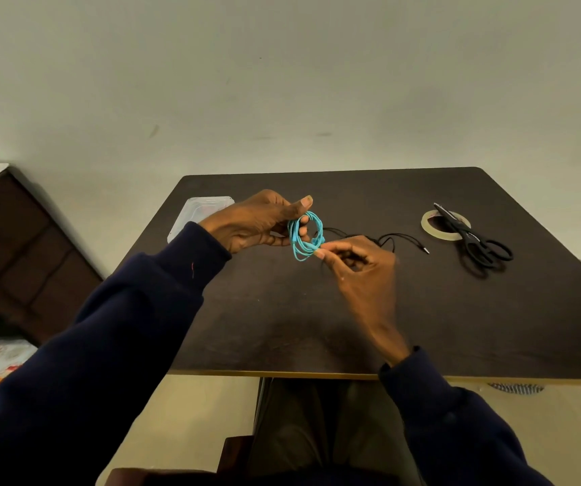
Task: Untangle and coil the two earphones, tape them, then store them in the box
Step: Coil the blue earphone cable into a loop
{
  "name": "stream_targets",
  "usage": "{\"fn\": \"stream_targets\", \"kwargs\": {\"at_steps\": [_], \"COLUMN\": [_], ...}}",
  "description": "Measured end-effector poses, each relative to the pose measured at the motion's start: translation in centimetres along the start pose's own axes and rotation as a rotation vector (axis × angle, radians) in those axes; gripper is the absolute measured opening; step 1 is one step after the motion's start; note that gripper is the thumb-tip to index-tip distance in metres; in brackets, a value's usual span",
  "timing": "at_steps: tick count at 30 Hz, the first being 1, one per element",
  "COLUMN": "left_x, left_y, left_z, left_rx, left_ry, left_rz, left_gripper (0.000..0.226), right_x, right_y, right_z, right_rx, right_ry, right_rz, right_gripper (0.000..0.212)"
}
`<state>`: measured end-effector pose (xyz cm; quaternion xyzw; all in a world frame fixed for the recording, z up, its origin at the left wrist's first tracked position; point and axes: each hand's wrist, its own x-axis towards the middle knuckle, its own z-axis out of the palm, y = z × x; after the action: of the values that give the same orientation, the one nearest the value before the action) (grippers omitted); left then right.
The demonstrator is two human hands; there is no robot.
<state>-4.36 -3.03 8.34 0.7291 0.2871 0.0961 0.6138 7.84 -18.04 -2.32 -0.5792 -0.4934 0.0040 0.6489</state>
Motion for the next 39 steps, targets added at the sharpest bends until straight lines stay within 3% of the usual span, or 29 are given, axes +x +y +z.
{"fn": "stream_targets", "kwargs": {"at_steps": [6,11,21,25,33,39], "left_x": [0.2,0.3,0.6,0.7,1.6,3.9], "left_y": [-0.3,-0.4,-0.5,-0.4,0.1,-0.3], "left_z": [-0.4,-0.6,-0.1,-0.2,0.1,-0.3], "left_rx": [-0.028,-0.151,-0.234,-0.268,-0.105,0.018], "left_ry": [-0.009,-0.057,-0.024,-0.038,-0.055,-0.153], "left_rz": [-0.023,-0.030,0.032,0.002,-0.032,-0.010], "left_gripper": [0.035,0.032,0.035,0.036,0.037,0.038], "right_x": [-0.2,-1.1,-2.3,-1.8,0.4,2.2], "right_y": [0.2,0.3,-0.3,-0.3,0.7,3.0], "right_z": [-0.1,-0.3,-0.3,0.1,-2.8,-6.3], "right_rx": [-0.098,0.045,0.178,0.220,0.120,-0.159], "right_ry": [-0.031,-0.045,-0.059,-0.151,-0.218,-0.223], "right_rz": [0.032,0.200,0.293,0.358,0.413,0.394], "right_gripper": [0.014,0.006,0.003,0.003,0.012,0.009]}}
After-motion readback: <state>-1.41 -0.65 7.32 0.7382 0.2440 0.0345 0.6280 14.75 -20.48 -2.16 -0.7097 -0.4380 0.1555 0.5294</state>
